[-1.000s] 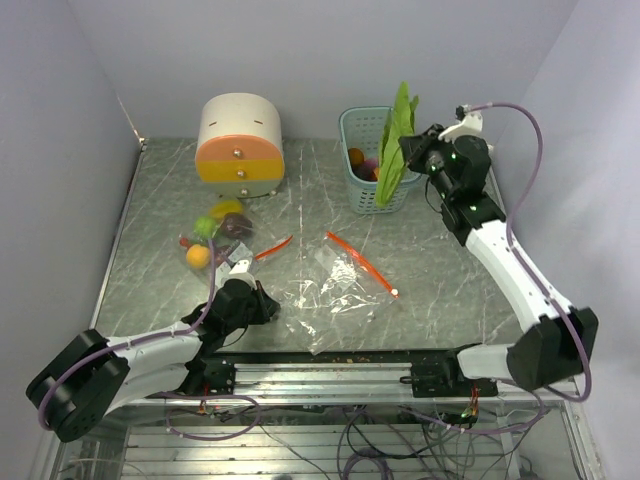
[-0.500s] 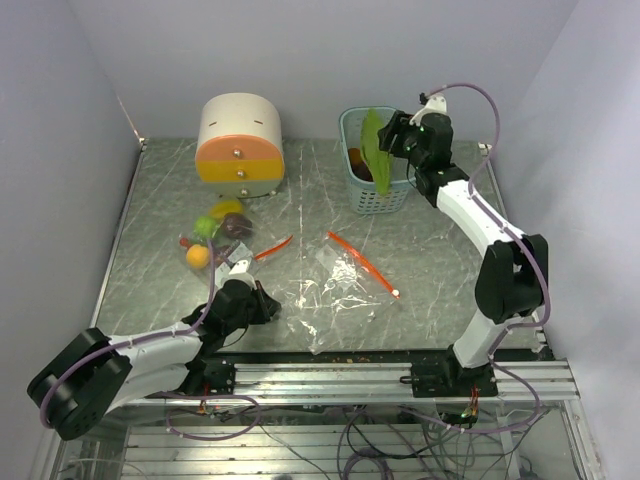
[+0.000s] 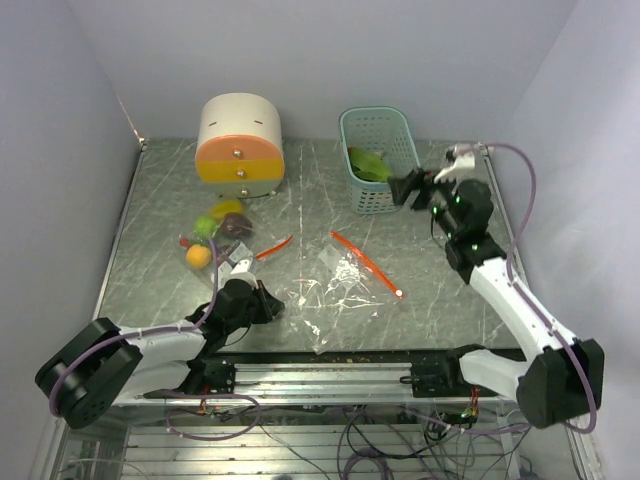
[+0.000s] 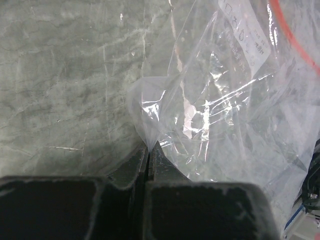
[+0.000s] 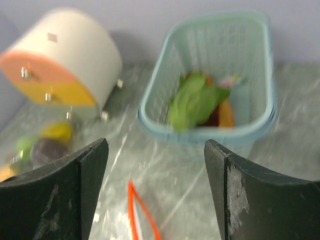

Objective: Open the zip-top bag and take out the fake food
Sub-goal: Place the fake vegetable in the bin, then move the zipper food storage bag to the center of the board.

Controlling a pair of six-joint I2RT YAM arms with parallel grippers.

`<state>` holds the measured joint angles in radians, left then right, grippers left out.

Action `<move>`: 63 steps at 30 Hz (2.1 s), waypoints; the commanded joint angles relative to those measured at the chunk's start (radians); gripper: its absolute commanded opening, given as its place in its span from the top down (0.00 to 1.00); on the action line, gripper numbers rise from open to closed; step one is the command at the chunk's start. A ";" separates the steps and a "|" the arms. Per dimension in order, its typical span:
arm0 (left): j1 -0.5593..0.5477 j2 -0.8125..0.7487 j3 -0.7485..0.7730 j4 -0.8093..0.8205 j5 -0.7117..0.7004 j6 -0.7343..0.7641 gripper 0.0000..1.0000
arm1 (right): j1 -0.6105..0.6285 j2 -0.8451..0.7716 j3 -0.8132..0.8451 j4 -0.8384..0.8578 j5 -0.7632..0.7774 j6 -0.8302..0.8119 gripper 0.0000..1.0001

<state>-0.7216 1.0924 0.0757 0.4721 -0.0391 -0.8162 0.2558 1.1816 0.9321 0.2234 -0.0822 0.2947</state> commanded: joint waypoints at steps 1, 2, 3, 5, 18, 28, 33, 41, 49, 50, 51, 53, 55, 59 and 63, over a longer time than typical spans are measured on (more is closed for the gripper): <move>0.001 0.034 0.022 0.070 0.054 -0.015 0.93 | 0.011 -0.116 -0.259 0.029 -0.091 0.079 0.23; -0.001 0.038 0.023 0.079 0.056 -0.019 0.93 | 0.012 -0.150 -0.303 0.021 -0.099 0.095 0.22; -0.004 0.044 0.028 0.086 0.056 -0.023 0.93 | 0.014 -0.180 -0.349 0.015 -0.115 0.113 0.22; -0.014 0.057 0.038 0.096 0.049 -0.031 0.93 | 0.020 -0.242 -0.439 0.027 -0.158 0.168 0.22; -0.118 0.282 0.146 0.247 0.025 -0.052 0.93 | 0.514 -0.244 -0.594 -0.062 0.248 0.253 0.15; -0.128 0.142 0.186 0.046 -0.042 -0.005 0.81 | 0.701 0.060 -0.499 -0.070 0.462 0.316 0.17; -0.128 0.025 0.178 -0.068 -0.079 0.009 0.59 | 0.759 0.205 -0.402 -0.166 0.611 0.380 0.30; -0.127 -0.141 0.145 -0.201 -0.111 0.022 0.44 | 0.767 0.243 -0.378 -0.186 0.669 0.451 0.86; -0.122 -0.305 0.113 -0.348 -0.217 0.030 0.36 | 0.792 0.043 -0.426 -0.060 0.527 0.334 0.57; -0.120 -0.322 0.109 -0.363 -0.224 0.026 0.36 | 0.807 0.050 -0.417 -0.056 0.510 0.320 0.49; -0.117 -0.340 0.106 -0.378 -0.230 0.024 0.35 | 0.823 0.065 -0.401 -0.062 0.502 0.309 0.42; -0.109 -0.372 0.099 -0.394 -0.238 0.019 0.34 | 0.868 0.119 -0.352 -0.098 0.518 0.290 0.31; -0.102 -0.397 0.094 -0.416 -0.255 0.010 0.33 | 0.918 0.195 -0.289 -0.151 0.559 0.280 0.23; -0.096 -0.457 0.092 -0.463 -0.267 0.005 0.32 | 0.992 0.338 -0.184 -0.240 0.661 0.287 0.20; -0.095 -0.510 0.097 -0.521 -0.282 0.010 0.32 | 0.999 0.412 -0.152 -0.275 0.694 0.326 0.35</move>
<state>-0.8215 0.6250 0.1745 0.0242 -0.2836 -0.8055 1.2518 1.5452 0.7551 0.0299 0.5240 0.5945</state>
